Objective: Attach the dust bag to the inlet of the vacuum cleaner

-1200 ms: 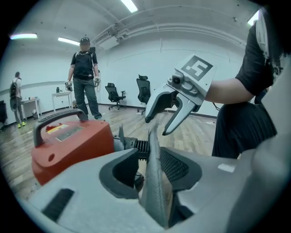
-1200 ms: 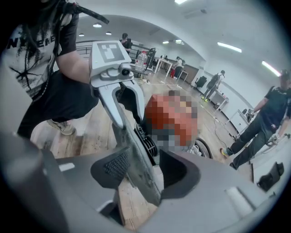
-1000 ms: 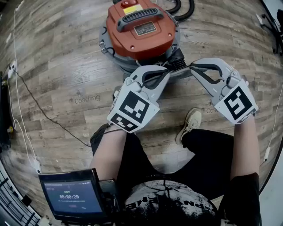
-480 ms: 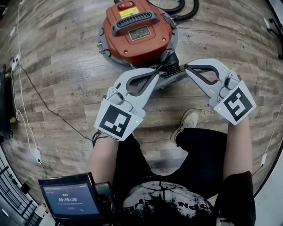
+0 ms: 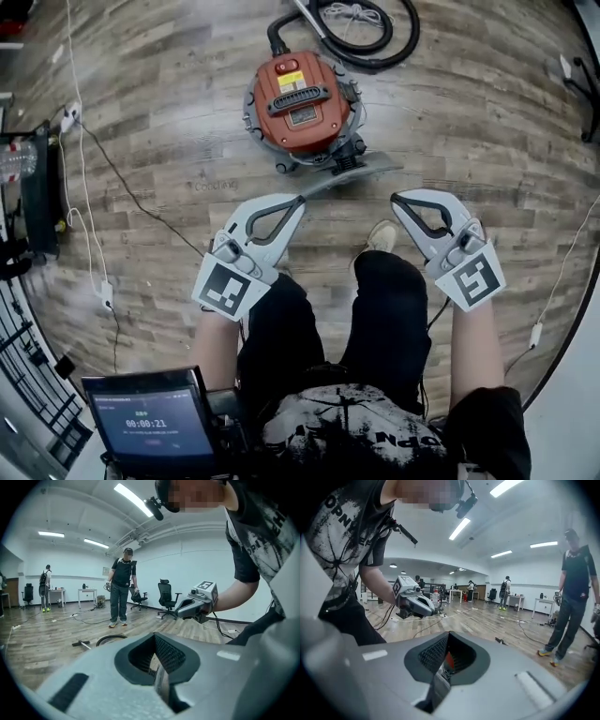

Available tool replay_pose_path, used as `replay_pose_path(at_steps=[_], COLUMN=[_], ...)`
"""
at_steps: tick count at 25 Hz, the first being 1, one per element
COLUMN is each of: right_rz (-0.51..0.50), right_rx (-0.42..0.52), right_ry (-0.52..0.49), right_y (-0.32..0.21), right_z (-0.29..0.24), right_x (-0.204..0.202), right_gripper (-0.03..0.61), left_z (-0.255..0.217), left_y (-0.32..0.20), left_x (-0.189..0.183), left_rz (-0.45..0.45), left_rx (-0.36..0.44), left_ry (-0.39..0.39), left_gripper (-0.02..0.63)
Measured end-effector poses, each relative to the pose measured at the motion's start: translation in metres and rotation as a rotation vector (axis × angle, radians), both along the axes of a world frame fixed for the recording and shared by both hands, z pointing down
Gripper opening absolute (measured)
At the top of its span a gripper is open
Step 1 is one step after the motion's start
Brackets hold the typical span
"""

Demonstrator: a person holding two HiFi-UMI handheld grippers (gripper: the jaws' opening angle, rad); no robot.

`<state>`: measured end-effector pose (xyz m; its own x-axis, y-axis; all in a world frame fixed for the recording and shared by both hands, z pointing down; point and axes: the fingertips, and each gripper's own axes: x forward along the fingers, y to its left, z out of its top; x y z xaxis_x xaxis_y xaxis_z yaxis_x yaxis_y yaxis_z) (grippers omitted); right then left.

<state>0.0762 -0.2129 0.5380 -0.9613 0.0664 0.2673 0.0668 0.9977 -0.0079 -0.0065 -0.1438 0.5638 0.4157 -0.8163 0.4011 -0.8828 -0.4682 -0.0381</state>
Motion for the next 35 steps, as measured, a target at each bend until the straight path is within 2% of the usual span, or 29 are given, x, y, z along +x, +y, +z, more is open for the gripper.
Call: replay_pose_path(at_steps=[4,6,8,10,12,13,15,16,18,19,24,28,31,35], right_rz=[-0.009,-0.029,-0.049,-0.070,-0.111,-0.149,-0.242,-0.258,-0.224,-0.212,-0.192,-0.118,-0.051,0.014], right_rx=[-0.093,-0.116,-0.116,-0.110,-0.122,-0.110,-0.022,0.002,-0.018,-0.020,0.036,0.050,0.048,0.061], right_ry=[-0.025,-0.046,-0.083,-0.131,-0.176,-0.163,-0.058,-0.069,-0.213,-0.253,-0.281,-0.290,-0.310,-0.313], right_y=[0.008,0.009,0.006,-0.001,-0.001,0.000,-0.001,-0.003,-0.008,-0.010,-0.016,-0.013,0.006,0.031], right_z=[-0.088,-0.135,-0.180,-0.226,-0.268,-0.283,-0.295,-0.309,-0.354,-0.369,-0.385,-0.377,-0.389,-0.425], right_x=[0.013,0.020,0.023,0.022,0.019,0.020,0.024,0.021,0.004,-0.002,-0.011,-0.007,-0.024,-0.058], right_gripper=[0.006,0.006,0.006,0.006,0.006,0.006,0.006,0.006,0.006,0.006,0.006,0.006,0.006,0.006], left_z=[-0.081,-0.129,-0.178,-0.220,-0.257,-0.274,-0.305,-0.324,-0.363,-0.378,-0.407,-0.404,-0.411,-0.428], left_y=[0.012,0.013,0.006,-0.006,-0.017,-0.024,-0.039,-0.046,-0.057,-0.061,-0.075,-0.071,-0.052,-0.030], left_x=[0.005,0.017,0.025,0.032,0.039,0.041,0.039,0.037,0.032,0.030,0.035,0.041,0.021,-0.016], left_rz=[-0.004,-0.014,-0.058,-0.080,-0.123,-0.141,-0.174,-0.188,-0.200,-0.198,-0.152,-0.092,-0.045,0.001], left_rx=[-0.060,-0.054,-0.006,0.029,0.067,0.085,0.129,0.156,0.218,0.243,0.317,0.350,0.358,0.330], left_ry=[0.023,0.059,0.121,0.132,0.178,0.195,0.222,0.232,0.249,0.254,0.259,0.265,0.257,0.250], left_gripper=[0.003,0.003,0.003,0.003,0.003,0.003,0.003,0.003,0.003,0.003,0.003,0.003,0.003,0.003])
